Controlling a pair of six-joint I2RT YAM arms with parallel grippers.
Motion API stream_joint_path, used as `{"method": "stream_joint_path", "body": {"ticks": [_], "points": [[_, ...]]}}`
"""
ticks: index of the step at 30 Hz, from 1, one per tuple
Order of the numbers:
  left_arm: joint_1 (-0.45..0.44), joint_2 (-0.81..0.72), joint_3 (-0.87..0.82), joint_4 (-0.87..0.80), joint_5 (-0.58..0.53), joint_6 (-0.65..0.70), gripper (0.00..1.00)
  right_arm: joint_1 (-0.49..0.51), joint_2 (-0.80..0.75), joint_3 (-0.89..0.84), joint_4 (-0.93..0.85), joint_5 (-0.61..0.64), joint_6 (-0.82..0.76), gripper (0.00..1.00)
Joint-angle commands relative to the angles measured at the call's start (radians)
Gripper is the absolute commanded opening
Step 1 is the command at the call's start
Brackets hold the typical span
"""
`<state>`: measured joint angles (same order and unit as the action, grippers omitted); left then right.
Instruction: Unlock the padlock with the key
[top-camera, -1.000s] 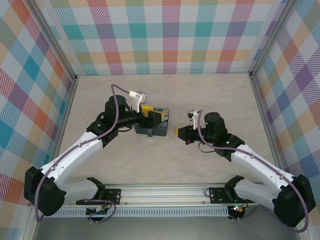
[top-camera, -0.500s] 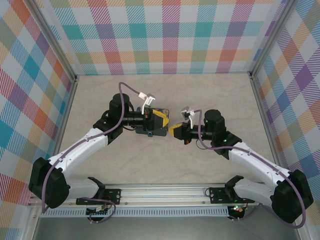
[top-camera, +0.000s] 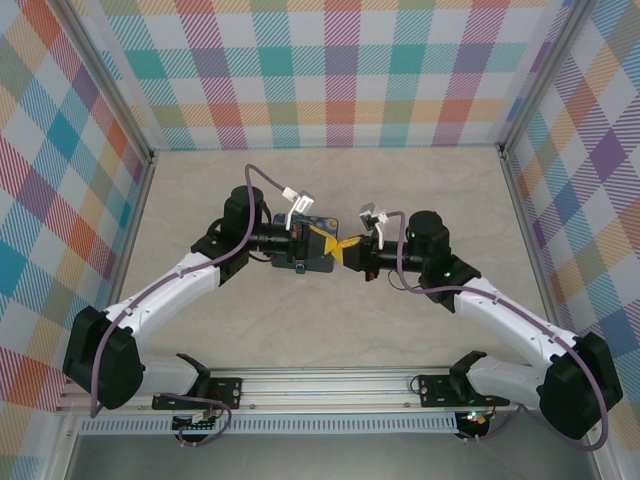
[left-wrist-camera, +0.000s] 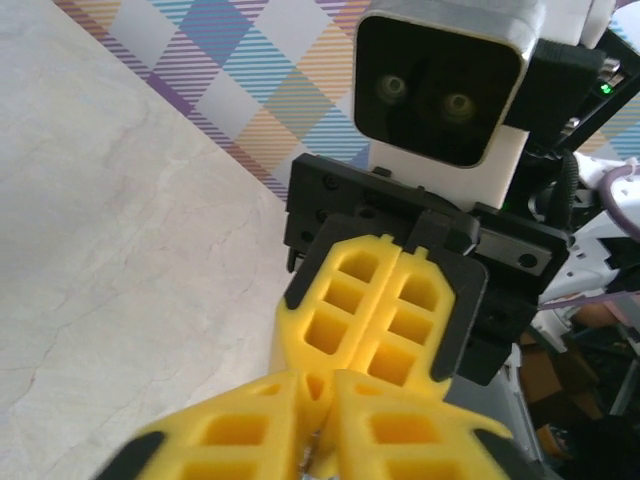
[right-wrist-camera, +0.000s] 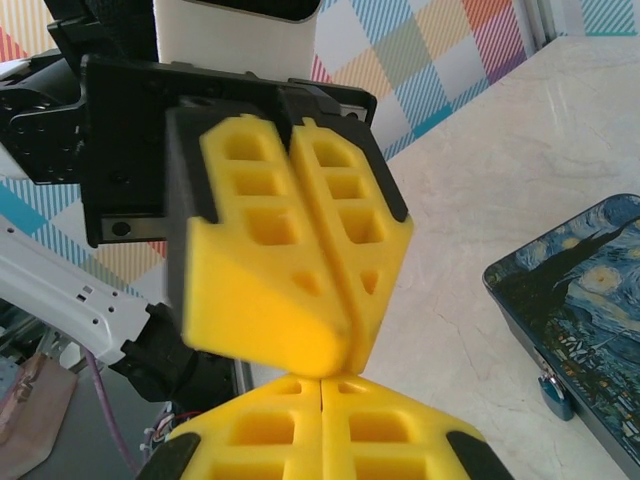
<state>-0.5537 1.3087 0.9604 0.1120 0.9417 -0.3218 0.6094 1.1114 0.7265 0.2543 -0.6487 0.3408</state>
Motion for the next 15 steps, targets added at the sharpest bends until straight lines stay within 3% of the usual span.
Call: {"method": "stream_joint_path", "body": {"ticks": [1,4,11,15], "points": [[-0.008,-0.007,0.028,0.011,0.024,0.017,0.01,0.003,0.008,0.024,0.034,-0.009,0.009,0.0],[-0.008,-0.017,0.029,0.009,0.012,0.02,0.0,0.0,-0.012,0.015,0.011,-0.002,0.008,0.02],[-0.009,-0.033,0.032,0.019,0.001,0.02,0.0,-0.07,-0.087,-0.035,0.039,-0.075,0.051,0.36],[-0.016,-0.025,0.044,0.021,0.003,0.018,0.0,-0.074,-0.037,-0.006,0.055,-0.143,0.069,0.43]]}}
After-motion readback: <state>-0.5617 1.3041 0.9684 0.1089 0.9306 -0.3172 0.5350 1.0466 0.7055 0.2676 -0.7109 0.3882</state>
